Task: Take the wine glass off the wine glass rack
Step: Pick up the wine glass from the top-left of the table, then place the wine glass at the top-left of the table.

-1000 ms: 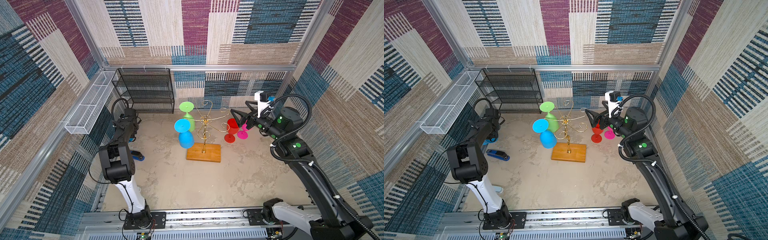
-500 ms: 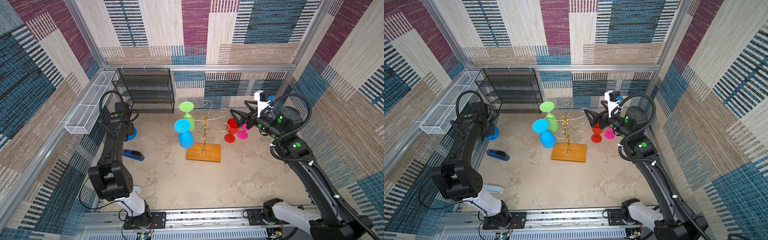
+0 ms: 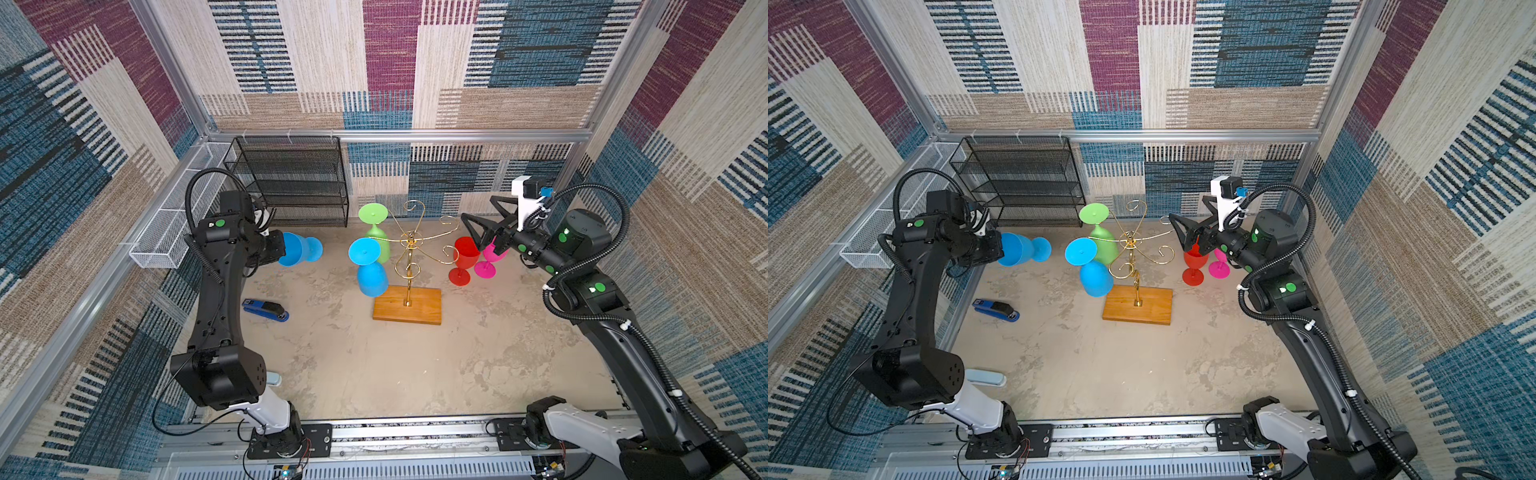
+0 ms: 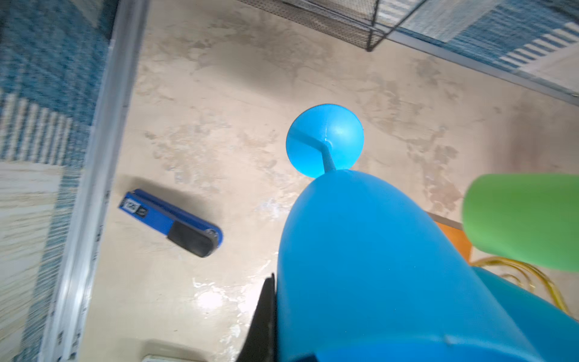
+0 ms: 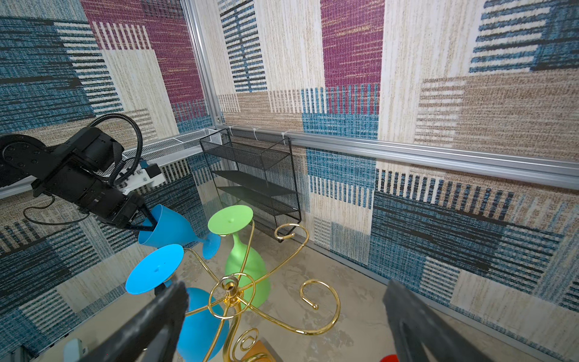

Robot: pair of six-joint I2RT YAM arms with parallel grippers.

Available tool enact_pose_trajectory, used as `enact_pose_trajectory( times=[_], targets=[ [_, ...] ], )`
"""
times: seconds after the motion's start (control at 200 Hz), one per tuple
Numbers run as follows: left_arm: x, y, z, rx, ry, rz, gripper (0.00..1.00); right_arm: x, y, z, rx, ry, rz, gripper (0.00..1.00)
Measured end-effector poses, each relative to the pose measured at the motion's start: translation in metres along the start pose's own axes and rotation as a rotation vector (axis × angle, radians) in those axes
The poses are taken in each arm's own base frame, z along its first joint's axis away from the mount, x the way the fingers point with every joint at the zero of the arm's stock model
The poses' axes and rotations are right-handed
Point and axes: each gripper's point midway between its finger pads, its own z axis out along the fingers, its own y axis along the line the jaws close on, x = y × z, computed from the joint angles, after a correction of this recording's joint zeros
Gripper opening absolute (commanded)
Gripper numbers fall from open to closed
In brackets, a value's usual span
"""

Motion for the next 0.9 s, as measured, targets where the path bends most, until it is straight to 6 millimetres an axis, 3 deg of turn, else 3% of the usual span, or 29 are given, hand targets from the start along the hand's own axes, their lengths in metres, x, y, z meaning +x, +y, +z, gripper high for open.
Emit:
enact_pose_trajectory(
  times=[0.16,0.29,0.506,0.741,0.901],
  targets=[
    [-0.015,-0.027,0.021,0.079,0.061,0.028,0.0,-0.001,0.0,-0.001,0.001,0.007,0.014,1.0],
    [-0.02,-0.037,0.041,0.046,0.128,0.067,0.0,-0.001,0.0,-0.001,0.003,0.013,0.024,1.0],
    [-0.016,-0.033,0.044,-0.057,0.173,0.126,0.0,-0.007,0.001,-0.003,0.009,0.01,0.03,1.0],
    [-0.003,-0.038,0.071,-0.169,0.265,0.243,0.0,-0.005,0.0,-0.001,0.01,0.022,0.04,1.0],
    [0.001,-0.022,0.08,-0.269,0.31,0.281,0.0,-0.001,0.0,0.0,0.004,0.036,0.061,1.0]
  ],
)
